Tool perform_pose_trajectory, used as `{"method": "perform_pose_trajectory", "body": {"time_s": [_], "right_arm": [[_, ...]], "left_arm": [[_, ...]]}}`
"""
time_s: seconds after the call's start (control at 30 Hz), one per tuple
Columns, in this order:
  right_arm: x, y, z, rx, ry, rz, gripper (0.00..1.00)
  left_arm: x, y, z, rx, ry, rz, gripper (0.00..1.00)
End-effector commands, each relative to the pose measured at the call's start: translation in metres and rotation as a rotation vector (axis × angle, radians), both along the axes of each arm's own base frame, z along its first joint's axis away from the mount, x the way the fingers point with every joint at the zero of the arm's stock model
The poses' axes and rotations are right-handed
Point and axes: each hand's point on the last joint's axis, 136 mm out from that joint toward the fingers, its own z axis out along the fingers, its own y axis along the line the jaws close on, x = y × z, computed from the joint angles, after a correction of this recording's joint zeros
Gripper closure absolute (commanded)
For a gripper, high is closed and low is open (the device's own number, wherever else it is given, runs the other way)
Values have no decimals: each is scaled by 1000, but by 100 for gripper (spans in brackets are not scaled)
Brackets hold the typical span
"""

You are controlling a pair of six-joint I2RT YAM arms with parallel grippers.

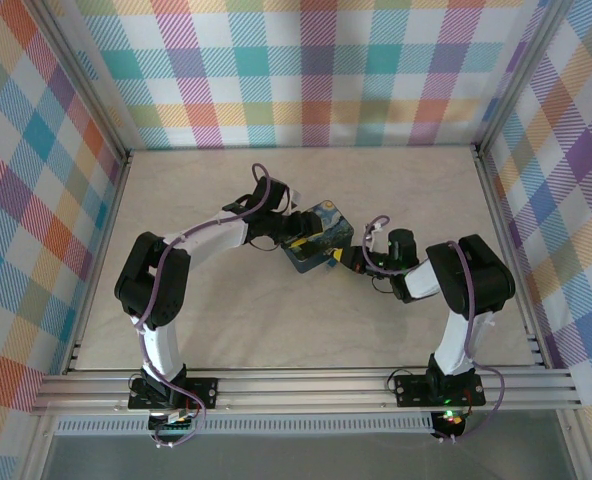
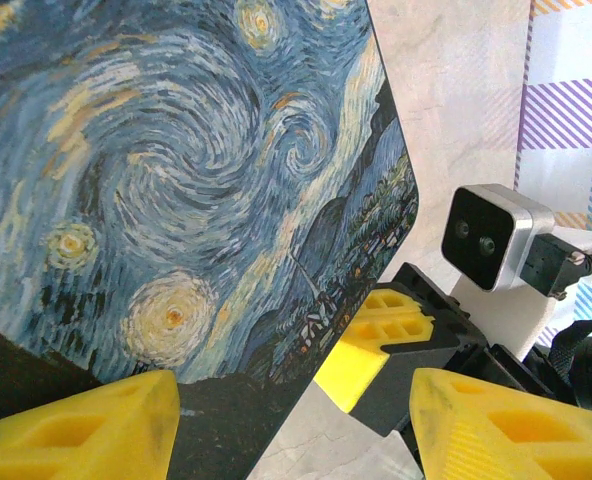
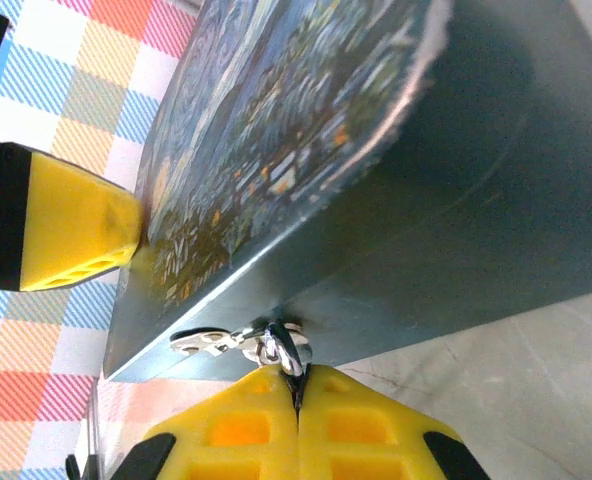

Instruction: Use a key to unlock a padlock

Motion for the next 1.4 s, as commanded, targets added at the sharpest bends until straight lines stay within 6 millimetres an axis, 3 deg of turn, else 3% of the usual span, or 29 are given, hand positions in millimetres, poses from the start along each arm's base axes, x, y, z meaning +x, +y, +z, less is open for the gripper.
{"method": "perform_pose_trajectory", "body": {"time_s": [0.0, 0.1, 0.4, 0.63, 0.77, 1.0, 1.23, 1.37], "right_arm": [[11, -8, 22, 20, -75, -58, 100], [9, -11, 21, 2, -73, -62, 100], [-8, -21, 27, -67, -70, -43, 100], [-36, -26, 54, -148, -88, 16, 99], [-60, -28, 74, -191, -67, 87, 98], [-105, -36, 89, -244, 35, 141, 98], [-145, -27, 72, -238, 232, 192, 98], [-157, -22, 59, -256, 287, 215, 98]], "left_arm": [[-25, 9, -35, 81, 112, -1, 37], [-24, 9, -31, 75, 104, 0, 37], [-5, 6, 10, 16, -37, 34, 31], [0, 22, 46, 35, -178, 78, 25], [0, 42, 67, 74, -293, 127, 19], [-10, 84, 103, 160, -482, 218, 10], [-25, 125, 123, 240, -605, 311, 2], [-34, 142, 129, 270, -635, 352, 0]]}}
